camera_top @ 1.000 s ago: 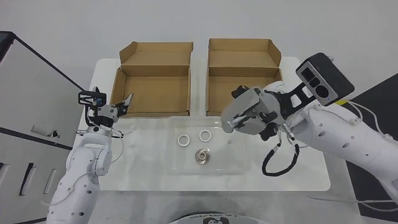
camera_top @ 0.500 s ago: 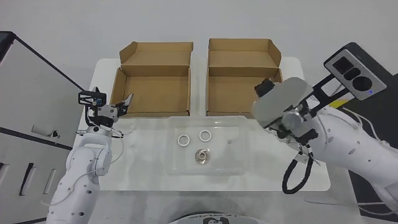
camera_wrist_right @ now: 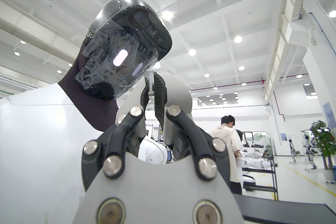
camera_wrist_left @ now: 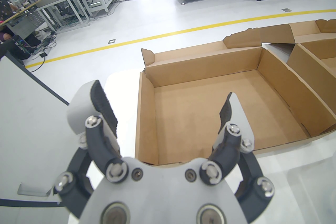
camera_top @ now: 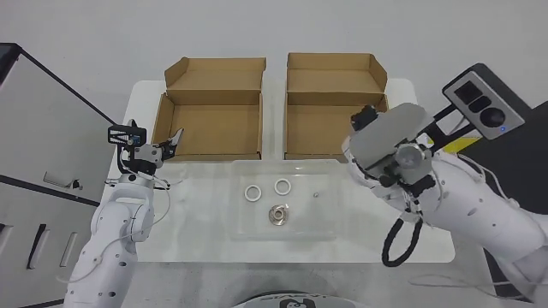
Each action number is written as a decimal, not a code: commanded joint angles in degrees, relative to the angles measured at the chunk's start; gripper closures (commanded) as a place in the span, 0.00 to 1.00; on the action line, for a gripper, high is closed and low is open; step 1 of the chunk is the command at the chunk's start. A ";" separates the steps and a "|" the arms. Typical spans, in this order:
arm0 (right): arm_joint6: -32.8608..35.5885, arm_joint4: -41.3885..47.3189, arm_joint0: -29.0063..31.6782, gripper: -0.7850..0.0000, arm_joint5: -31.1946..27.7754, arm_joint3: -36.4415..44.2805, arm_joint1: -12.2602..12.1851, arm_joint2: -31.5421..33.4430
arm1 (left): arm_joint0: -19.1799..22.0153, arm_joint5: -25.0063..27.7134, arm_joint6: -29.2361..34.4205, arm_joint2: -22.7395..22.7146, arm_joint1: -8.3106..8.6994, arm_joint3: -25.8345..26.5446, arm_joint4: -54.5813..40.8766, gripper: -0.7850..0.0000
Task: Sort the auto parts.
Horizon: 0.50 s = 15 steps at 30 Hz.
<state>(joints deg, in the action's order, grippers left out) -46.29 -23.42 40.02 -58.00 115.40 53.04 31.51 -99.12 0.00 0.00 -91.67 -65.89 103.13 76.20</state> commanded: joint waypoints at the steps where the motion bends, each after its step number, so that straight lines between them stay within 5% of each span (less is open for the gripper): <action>1: 0.00 -1.47 -0.88 1.00 0.00 -0.58 -0.23 -1.23 | 0.00 0.00 0.00 0.00 0.00 0.00 0.00 0.00; 15: -0.01 -5.47 -7.78 1.00 0.00 -2.23 -2.58 -9.19 | 0.00 0.00 0.00 0.00 0.00 0.00 0.00 0.00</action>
<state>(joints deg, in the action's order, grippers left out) -46.29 -29.04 32.41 -58.00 113.09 50.52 22.47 -99.12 0.00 0.00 -91.67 -65.89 103.13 76.20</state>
